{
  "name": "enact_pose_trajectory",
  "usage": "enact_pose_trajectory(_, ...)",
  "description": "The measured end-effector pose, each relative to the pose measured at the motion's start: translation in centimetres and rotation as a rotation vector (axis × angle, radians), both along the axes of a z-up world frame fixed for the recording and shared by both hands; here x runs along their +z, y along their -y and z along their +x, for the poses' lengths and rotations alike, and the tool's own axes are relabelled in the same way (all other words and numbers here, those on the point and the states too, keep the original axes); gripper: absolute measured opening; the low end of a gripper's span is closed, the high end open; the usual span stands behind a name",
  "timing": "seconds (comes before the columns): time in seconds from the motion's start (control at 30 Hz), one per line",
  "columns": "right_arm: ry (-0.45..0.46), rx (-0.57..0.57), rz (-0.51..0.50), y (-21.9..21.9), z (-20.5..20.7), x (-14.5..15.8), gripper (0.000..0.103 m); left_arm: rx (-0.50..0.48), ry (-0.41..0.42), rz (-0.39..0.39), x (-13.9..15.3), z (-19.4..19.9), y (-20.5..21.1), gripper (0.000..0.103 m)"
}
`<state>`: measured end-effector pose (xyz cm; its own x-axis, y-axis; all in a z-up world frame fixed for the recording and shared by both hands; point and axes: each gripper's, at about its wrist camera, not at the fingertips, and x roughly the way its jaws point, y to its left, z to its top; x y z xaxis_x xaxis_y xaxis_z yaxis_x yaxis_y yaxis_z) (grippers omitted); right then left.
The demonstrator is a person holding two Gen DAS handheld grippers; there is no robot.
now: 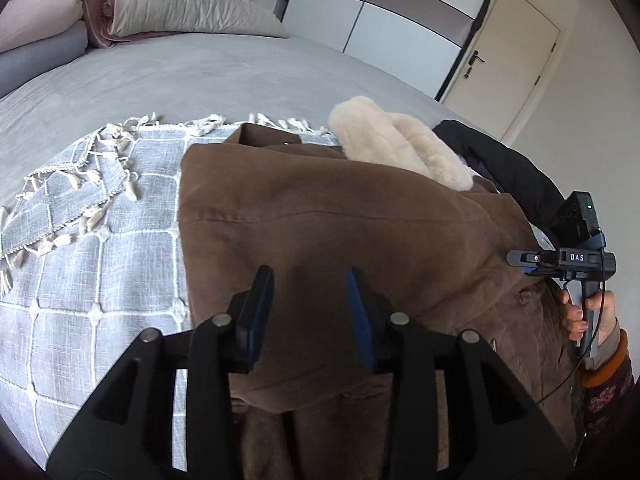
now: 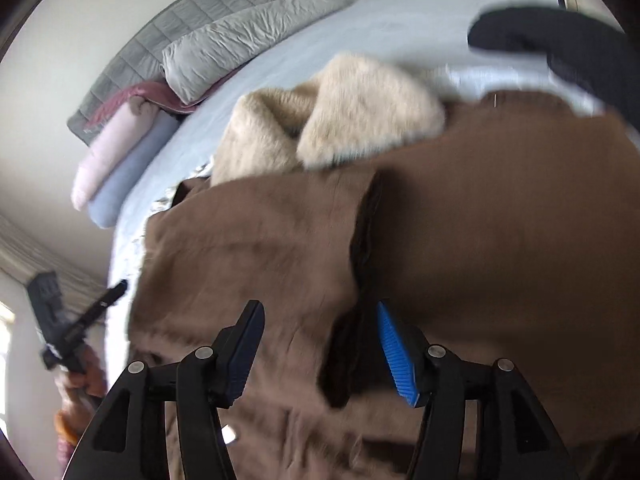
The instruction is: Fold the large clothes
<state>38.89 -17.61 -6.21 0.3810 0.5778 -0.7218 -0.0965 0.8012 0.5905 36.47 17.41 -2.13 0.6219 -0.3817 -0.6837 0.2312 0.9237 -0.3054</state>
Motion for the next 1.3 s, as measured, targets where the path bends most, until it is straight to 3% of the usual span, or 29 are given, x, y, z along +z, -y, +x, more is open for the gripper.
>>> enact_pose_trajectory(0.03,-0.015,-0.003,0.024,0.0,-0.4,-0.6,0.059,-0.015,0.002,0.002,0.0,-0.1,0.5,0.039)
enact_pose_trajectory(0.1,-0.018,0.005,0.028,-0.3,-0.8,-1.0,0.025,-0.038,-0.008,-0.004,-0.4,0.1,1.6,0.039)
enact_pose_trajectory(0.13,-0.043,0.014,0.090,-0.1,-0.9,-1.1,0.014,-0.054,-0.016,-0.015,-0.5,0.0,2.0,0.039)
enact_pose_trajectory(0.2,0.006,0.006,0.113,0.5,-1.6,0.3,0.013,-0.080,-0.051,0.005,-1.8,0.4,2.8,0.039)
enact_pose_trajectory(0.27,0.046,0.009,-0.041,0.3,-2.2,0.8,0.013,-0.114,-0.128,0.051,-4.4,0.3,3.6,0.039)
enact_pose_trajectory(0.3,0.026,0.031,-0.102,-0.2,-2.2,0.2,0.014,-0.110,-0.106,0.058,-4.8,-0.2,3.7,0.039)
enact_pose_trajectory(0.37,0.018,0.069,-0.190,-1.3,-2.6,-0.6,0.016,-0.076,-0.109,0.031,-4.2,-0.8,3.3,0.039)
enact_pose_trajectory(0.43,0.048,0.070,-0.226,-1.5,-3.3,0.7,0.025,-0.039,-0.131,-0.022,-2.9,-1.7,2.2,0.040)
enact_pose_trajectory(0.5,0.084,0.059,-0.270,-1.2,-4.6,2.7,0.035,-0.012,-0.111,-0.033,-1.4,-3.4,1.2,0.054)
enact_pose_trajectory(0.57,0.140,0.065,-0.342,-1.0,-6.3,4.8,0.048,0.039,-0.060,0.003,0.7,-5.9,0.2,0.074)
enact_pose_trajectory(0.77,0.311,0.044,-0.486,0.7,-14.9,11.1,0.081,0.170,-0.041,0.102,5.4,-11.9,-0.9,0.084)
enact_pose_trajectory(0.87,0.332,0.035,-0.501,1.3,-18.4,13.1,0.084,0.208,-0.040,0.125,7.0,-15.1,-0.8,0.086)
enact_pose_trajectory(1.1,0.378,-0.017,-0.476,3.2,-27.9,15.1,0.091,0.177,0.008,0.123,9.2,-23.7,0.9,0.091)
enact_pose_trajectory(1.17,0.371,-0.019,-0.461,3.9,-30.5,14.9,0.092,0.183,0.005,0.130,9.1,-25.6,1.2,0.096)
enact_pose_trajectory(1.3,0.336,-0.038,-0.420,5.4,-34.3,13.7,0.092,0.163,-0.043,0.132,7.5,-28.6,1.6,0.098)
